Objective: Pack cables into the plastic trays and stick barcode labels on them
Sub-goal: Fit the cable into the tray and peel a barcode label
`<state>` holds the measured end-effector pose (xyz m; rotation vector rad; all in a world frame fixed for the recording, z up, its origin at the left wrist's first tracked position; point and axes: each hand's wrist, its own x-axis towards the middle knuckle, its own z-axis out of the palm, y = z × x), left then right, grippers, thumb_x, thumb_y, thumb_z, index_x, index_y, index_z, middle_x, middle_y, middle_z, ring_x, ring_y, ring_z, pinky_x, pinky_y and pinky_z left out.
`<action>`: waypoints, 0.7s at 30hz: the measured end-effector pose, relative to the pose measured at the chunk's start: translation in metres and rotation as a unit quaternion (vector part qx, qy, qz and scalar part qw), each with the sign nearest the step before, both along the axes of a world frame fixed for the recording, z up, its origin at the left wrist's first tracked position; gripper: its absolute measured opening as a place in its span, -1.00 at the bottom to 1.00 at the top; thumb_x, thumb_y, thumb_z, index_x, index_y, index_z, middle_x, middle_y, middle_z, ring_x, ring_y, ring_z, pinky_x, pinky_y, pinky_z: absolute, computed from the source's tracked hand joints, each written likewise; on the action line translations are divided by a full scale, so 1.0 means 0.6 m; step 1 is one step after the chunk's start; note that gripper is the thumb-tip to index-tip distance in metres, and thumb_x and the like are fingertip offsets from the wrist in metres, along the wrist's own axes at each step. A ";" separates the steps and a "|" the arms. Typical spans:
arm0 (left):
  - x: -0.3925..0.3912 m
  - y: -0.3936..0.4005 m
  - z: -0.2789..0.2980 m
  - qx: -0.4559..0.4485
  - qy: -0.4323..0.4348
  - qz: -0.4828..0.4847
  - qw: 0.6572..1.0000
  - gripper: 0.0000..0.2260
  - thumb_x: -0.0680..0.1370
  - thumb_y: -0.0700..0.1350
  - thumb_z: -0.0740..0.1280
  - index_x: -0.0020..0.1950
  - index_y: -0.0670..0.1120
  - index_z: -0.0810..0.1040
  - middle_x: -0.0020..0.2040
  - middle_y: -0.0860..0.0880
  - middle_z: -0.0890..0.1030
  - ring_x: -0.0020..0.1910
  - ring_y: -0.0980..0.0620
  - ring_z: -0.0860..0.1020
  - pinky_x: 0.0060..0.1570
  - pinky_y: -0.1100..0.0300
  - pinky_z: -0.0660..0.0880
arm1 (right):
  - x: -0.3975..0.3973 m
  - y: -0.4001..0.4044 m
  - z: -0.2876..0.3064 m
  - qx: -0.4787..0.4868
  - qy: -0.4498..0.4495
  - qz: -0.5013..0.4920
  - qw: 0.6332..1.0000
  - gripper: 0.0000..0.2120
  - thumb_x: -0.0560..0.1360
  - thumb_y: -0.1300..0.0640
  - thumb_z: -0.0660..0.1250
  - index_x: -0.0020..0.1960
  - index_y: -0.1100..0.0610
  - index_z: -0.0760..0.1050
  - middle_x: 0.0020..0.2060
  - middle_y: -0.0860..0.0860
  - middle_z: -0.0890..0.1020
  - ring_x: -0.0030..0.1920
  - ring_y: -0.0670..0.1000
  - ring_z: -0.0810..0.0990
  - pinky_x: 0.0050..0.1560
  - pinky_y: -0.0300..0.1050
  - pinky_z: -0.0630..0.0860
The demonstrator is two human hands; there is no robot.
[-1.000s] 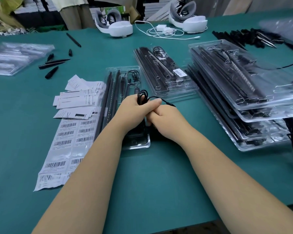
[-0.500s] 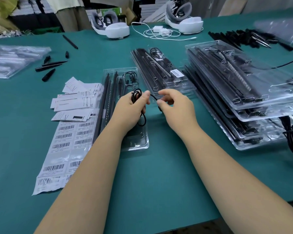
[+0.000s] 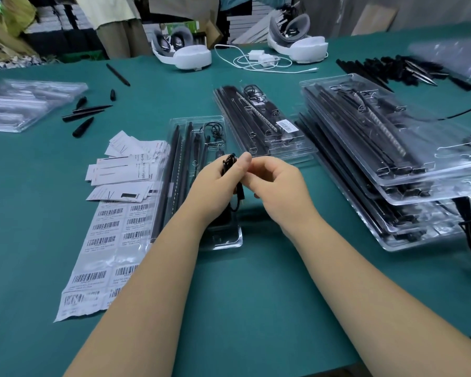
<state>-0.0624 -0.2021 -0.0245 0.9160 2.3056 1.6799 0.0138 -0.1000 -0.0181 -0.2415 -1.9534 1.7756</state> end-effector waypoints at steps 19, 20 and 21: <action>0.007 0.004 0.002 0.053 0.009 0.041 0.998 -0.72 0.69 -0.05 0.04 -0.08 -0.03 0.49 0.00 -0.19 0.46 -0.01 0.14 0.49 -0.01 0.31 0.43 | 0.005 0.001 0.001 0.080 -0.061 0.094 0.990 -0.53 0.47 0.23 0.38 0.28 -0.16 0.42 -0.13 -0.10 0.58 -0.38 -0.13 0.39 -0.36 -0.29 0.41; 0.008 0.004 0.003 0.055 0.005 0.036 0.998 -0.73 0.69 -0.04 0.04 -0.04 0.03 0.51 0.03 -0.20 0.44 0.06 0.01 0.49 0.07 0.18 0.46 | 0.005 0.001 0.000 0.089 -0.056 0.092 0.990 -0.55 0.47 0.22 0.39 0.24 -0.18 0.44 -0.14 -0.12 0.58 -0.42 -0.18 0.38 -0.37 -0.33 0.41; 0.011 0.003 0.004 0.053 0.007 0.036 0.998 -0.74 0.68 -0.03 0.04 0.00 0.13 0.52 0.02 -0.15 0.41 0.10 -0.06 0.47 0.13 0.12 0.45 | 0.005 0.000 0.000 0.096 -0.055 0.094 0.989 -0.61 0.47 0.22 0.39 0.17 -0.18 0.48 -0.26 -0.19 0.58 -0.46 -0.21 0.39 -0.36 -0.38 0.39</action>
